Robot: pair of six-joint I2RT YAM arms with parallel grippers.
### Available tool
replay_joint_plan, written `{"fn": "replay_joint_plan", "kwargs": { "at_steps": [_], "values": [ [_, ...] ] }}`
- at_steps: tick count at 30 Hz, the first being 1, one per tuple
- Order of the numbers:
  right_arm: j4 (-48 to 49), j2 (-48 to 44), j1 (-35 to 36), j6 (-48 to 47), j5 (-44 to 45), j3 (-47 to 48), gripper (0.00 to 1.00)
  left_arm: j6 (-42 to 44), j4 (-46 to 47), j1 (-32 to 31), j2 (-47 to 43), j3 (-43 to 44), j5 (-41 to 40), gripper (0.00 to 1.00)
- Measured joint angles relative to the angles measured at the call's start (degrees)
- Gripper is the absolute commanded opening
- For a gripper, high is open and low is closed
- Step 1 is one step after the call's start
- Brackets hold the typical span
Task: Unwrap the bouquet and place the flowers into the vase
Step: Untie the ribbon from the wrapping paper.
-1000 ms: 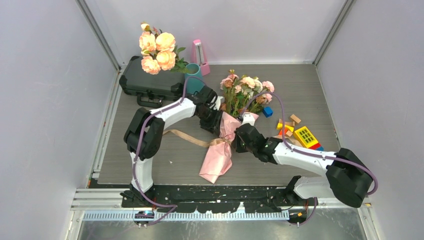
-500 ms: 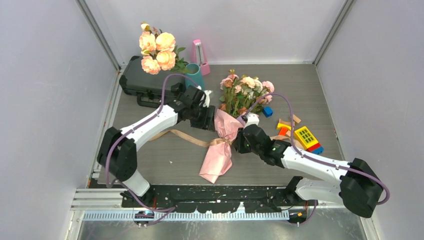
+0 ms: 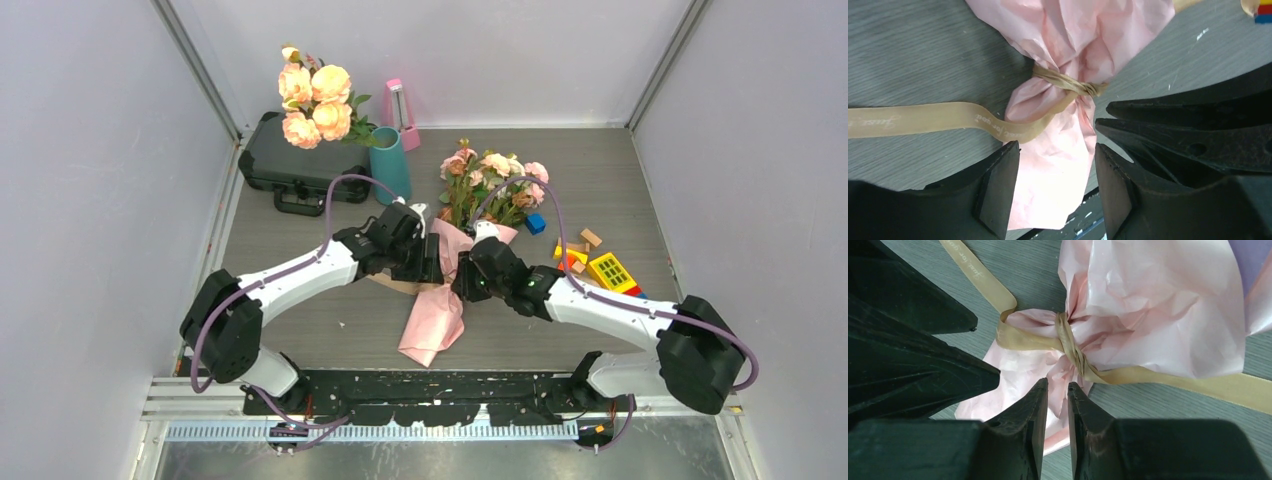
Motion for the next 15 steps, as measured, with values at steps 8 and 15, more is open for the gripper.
{"fn": "replay_joint_plan", "kwargs": {
  "at_steps": [8, 15],
  "values": [
    [-0.2, 2.1, 0.0, -0.7, 1.2, 1.5, 0.27, -0.7, 0.0, -0.3, -0.8, -0.2, -5.8, 0.63],
    [-0.7, 4.0, 0.0, -1.3, 2.6, 2.2, 0.26, -0.7, 0.4, -0.3, -0.1, -0.3, -7.1, 0.59]
  ]
}}
